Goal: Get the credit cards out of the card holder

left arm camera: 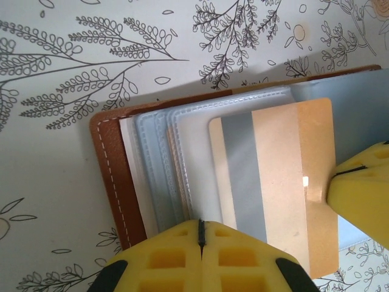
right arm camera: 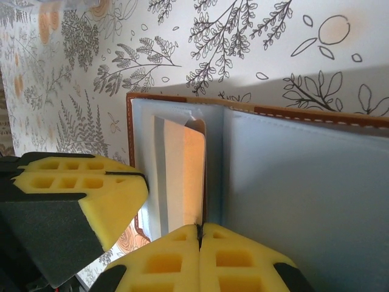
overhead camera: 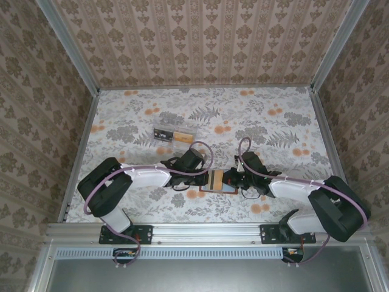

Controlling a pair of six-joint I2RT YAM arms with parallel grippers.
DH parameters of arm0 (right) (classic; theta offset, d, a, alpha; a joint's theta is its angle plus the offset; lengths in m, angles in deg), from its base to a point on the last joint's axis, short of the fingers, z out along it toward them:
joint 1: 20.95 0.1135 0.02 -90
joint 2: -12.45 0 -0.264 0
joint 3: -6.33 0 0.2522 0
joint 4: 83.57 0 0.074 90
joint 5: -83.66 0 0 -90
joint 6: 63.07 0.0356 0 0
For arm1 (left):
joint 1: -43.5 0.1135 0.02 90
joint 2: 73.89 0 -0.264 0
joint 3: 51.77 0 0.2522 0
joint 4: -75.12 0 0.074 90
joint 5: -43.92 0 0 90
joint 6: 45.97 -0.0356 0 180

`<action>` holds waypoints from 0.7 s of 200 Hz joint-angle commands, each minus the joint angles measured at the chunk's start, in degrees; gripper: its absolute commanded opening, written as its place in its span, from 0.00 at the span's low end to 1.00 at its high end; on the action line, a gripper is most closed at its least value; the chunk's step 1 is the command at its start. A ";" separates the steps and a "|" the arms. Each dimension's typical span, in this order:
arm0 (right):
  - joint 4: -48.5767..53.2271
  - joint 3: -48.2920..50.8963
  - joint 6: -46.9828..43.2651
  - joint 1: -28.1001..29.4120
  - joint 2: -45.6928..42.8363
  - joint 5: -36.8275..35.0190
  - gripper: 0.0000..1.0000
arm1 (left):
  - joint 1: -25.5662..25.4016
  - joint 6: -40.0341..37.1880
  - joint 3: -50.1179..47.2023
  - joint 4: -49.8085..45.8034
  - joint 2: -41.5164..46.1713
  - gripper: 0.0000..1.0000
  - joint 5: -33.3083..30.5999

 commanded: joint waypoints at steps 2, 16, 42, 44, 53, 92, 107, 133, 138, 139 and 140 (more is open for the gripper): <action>1.95 0.53 -1.12 -0.60 -1.01 0.27 0.00 | 0.34 0.77 -1.34 -2.07 -0.89 0.00 -0.50; 2.32 0.44 -1.47 -0.61 -0.46 -0.07 0.00 | 0.40 0.67 -1.21 -2.08 -0.90 0.00 -0.29; 0.94 -0.13 -1.83 -0.61 1.98 1.02 0.09 | 0.27 0.48 -0.94 -1.90 -1.08 0.00 0.02; 0.62 -0.10 -1.83 -0.61 2.25 1.20 0.11 | 0.24 0.36 -0.88 -1.88 -1.13 0.00 -0.02; -0.88 -0.09 -1.55 -0.54 3.18 1.99 0.17 | 0.20 0.39 -0.83 -1.96 -1.26 0.00 0.11; -4.23 -0.96 -0.81 -0.35 7.40 3.41 0.28 | -0.16 0.33 -0.37 -1.89 -2.13 0.00 0.52; -5.24 -1.21 -0.46 -0.10 8.21 3.72 0.28 | -0.38 0.42 -0.24 -1.79 -2.43 0.00 0.60; -5.18 -1.32 -0.22 0.00 8.35 3.49 0.16 | -0.48 0.53 -0.23 -1.87 -2.52 0.00 0.49; -4.67 -1.26 -0.29 0.01 8.03 3.15 0.12 | -0.49 0.54 -0.22 -1.92 -2.37 0.00 0.41; -4.57 -1.24 -0.33 0.01 8.00 3.08 0.12 | -0.52 0.58 -0.22 -1.89 -2.40 0.00 0.39; -4.39 -1.24 -0.31 0.01 7.94 2.92 0.11 | -0.54 0.55 -0.22 -1.93 -2.42 0.00 0.39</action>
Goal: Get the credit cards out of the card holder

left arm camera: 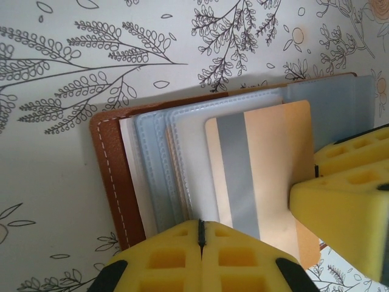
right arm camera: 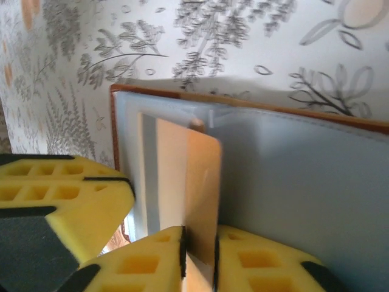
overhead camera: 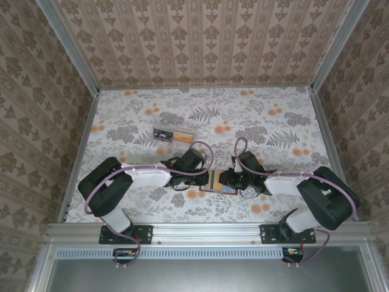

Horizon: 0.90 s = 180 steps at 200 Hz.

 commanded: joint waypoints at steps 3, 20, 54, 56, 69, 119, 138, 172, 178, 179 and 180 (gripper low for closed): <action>0.68 -0.55 0.02 0.25 0.58 -0.53 0.10 | -0.49 0.53 -0.22 -2.57 -2.02 0.00 0.14; 3.00 0.11 -0.31 -0.04 -1.22 -2.16 0.01 | -0.46 0.41 -0.28 -3.15 -1.70 0.00 -0.40; 6.50 2.38 -1.33 -1.69 -5.91 -3.62 0.00 | -0.10 0.56 -0.57 -3.61 -1.43 0.00 -1.03; 6.68 2.50 -1.43 -1.78 -6.09 -3.67 0.00 | -0.10 0.58 -0.57 -3.61 -1.50 0.00 -1.07; 7.76 3.38 -1.82 -2.63 -7.45 -3.93 0.00 | 0.07 0.56 -0.70 -3.69 -1.43 0.00 -1.12; 13.67 5.94 -3.38 -5.52 -13.94 -5.38 0.00 | 0.34 0.51 -1.06 -3.78 -1.04 0.00 -1.12; 17.34 6.63 -4.34 -6.80 -18.27 -5.66 0.00 | 0.34 0.30 -0.93 -3.78 -0.90 0.00 -1.03; 27.27 7.08 -6.15 -9.19 -30.33 -6.97 0.00 | 0.34 -0.14 -0.67 -4.01 -0.26 0.00 -0.94; 28.97 6.95 -6.51 -9.46 -32.56 -7.11 0.00 | 0.34 -0.16 -0.60 -3.92 -0.08 0.00 -0.85; 29.27 6.94 -6.58 -9.46 -33.04 -7.11 0.00 | 0.34 -0.17 -0.59 -3.89 -0.10 0.00 -0.81; 29.50 6.90 -6.71 -9.51 -33.37 -7.12 0.00 | 0.34 -0.17 -0.58 -3.92 -0.02 0.00 -0.79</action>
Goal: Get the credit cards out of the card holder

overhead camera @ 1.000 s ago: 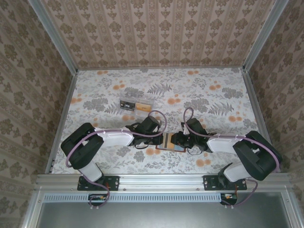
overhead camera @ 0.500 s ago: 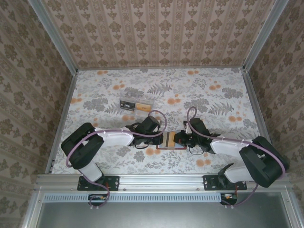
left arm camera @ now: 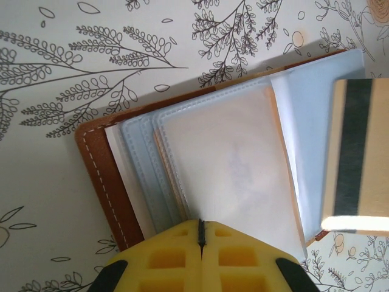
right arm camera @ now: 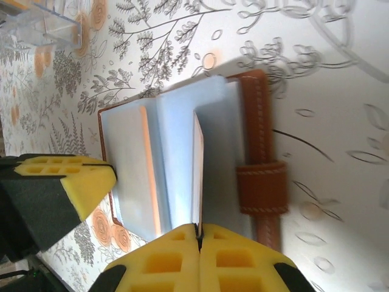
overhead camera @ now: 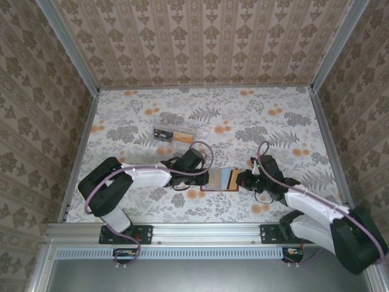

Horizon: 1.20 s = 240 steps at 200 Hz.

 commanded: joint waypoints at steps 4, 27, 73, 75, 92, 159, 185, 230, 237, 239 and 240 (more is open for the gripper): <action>12.53 0.24 -3.08 -1.34 -8.73 -2.88 0.00 | 0.27 -0.23 -0.52 -4.05 0.20 0.00 -0.11; 18.65 -2.40 -5.65 -1.42 -15.41 -3.38 0.00 | 0.23 -0.47 -0.08 -3.89 2.33 0.00 0.43; 24.42 -11.59 -12.19 -0.22 -15.82 -3.76 0.00 | 0.45 -1.75 0.69 -8.37 14.46 0.40 -3.41; 24.50 -11.99 -12.45 0.05 -15.44 -3.91 0.00 | 0.44 -1.74 0.58 -8.84 15.22 0.43 -3.88; 25.48 -17.10 -15.45 2.51 -11.73 -5.79 0.00 | 1.23 -1.78 -0.36 -12.77 22.27 0.74 -7.66; 34.65 -50.51 -34.02 17.14 18.56 -16.87 0.00 | 9.50 -2.42 -5.40 -35.11 58.10 1.00 -18.95; 40.26 -65.69 -41.88 20.34 32.99 -18.82 0.00 | 12.70 -1.88 -6.56 -42.58 70.06 1.00 -20.12; 49.09 -88.62 -56.91 24.18 54.38 -25.69 0.00 | 13.41 -0.96 -6.39 -51.53 78.96 1.00 -21.41; 49.95 -91.22 -58.97 24.41 56.92 -26.62 0.00 | 13.40 -1.02 -5.82 -52.92 79.76 1.00 -21.78; 50.13 -91.89 -59.61 24.47 57.66 -26.78 0.00 | 13.34 -0.99 -5.70 -53.29 79.93 1.00 -21.92; 50.20 -92.16 -59.90 24.47 58.00 -26.88 0.00 | 13.38 -0.97 -5.61 -53.45 80.07 1.00 -21.95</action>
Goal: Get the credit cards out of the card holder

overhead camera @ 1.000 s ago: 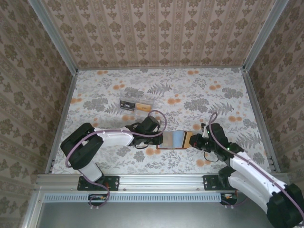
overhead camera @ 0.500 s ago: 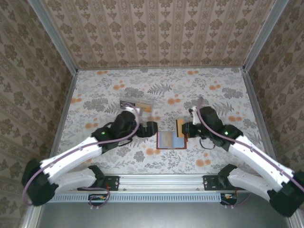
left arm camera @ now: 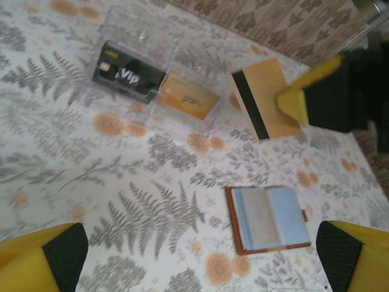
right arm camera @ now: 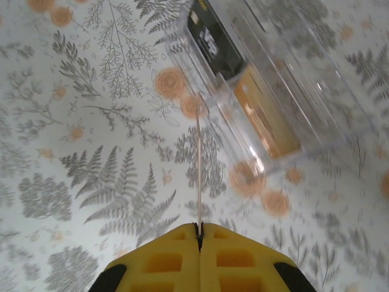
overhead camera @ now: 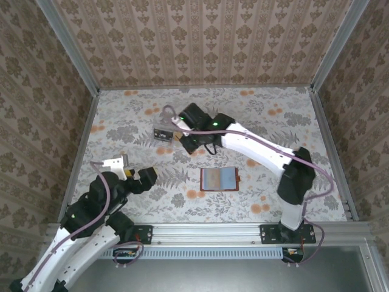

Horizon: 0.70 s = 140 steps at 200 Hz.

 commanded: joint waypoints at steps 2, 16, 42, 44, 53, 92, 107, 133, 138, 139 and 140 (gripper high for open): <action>8.27 -8.87 -12.35 0.90 7.77 -6.24 0.00 | 0.51 0.42 0.78 -8.81 2.33 1.00 -2.36; 9.56 -13.58 -15.88 1.10 11.97 -7.96 0.00 | 0.54 0.68 1.19 -9.70 3.81 1.00 -2.28; 12.05 -21.96 -21.33 1.43 18.78 -11.82 0.00 | 0.50 0.80 2.05 -10.75 4.43 1.00 -2.41; 12.07 -22.44 -21.63 1.37 19.24 -12.01 0.00 | 0.50 0.74 2.13 -10.84 4.35 1.00 -2.41; 12.13 -24.32 -23.21 1.46 20.70 -12.78 0.00 | 0.41 0.76 2.25 -11.05 4.07 1.00 -2.28; 11.35 -27.81 -30.84 1.30 24.70 -16.85 0.00 | 0.47 0.91 3.30 -12.21 3.07 1.00 -2.53; 11.07 -27.89 -32.33 1.21 24.99 -16.81 0.00 | 0.45 0.96 3.48 -12.47 2.87 1.00 -2.65; 11.41 -27.75 -33.49 0.85 25.60 -16.35 0.00 | 0.47 1.14 3.48 -12.48 2.16 1.00 -2.86; 11.41 -27.71 -33.39 0.70 25.76 -16.40 0.00 | 0.49 1.12 3.53 -12.48 1.96 1.00 -3.01; 11.36 -27.68 -33.39 0.69 25.81 -16.42 0.00 | 0.49 1.14 3.55 -12.48 1.94 1.00 -2.97; 11.34 -27.72 -33.39 0.64 25.89 -16.43 0.00 | 0.54 1.15 3.51 -12.48 1.89 1.00 -3.00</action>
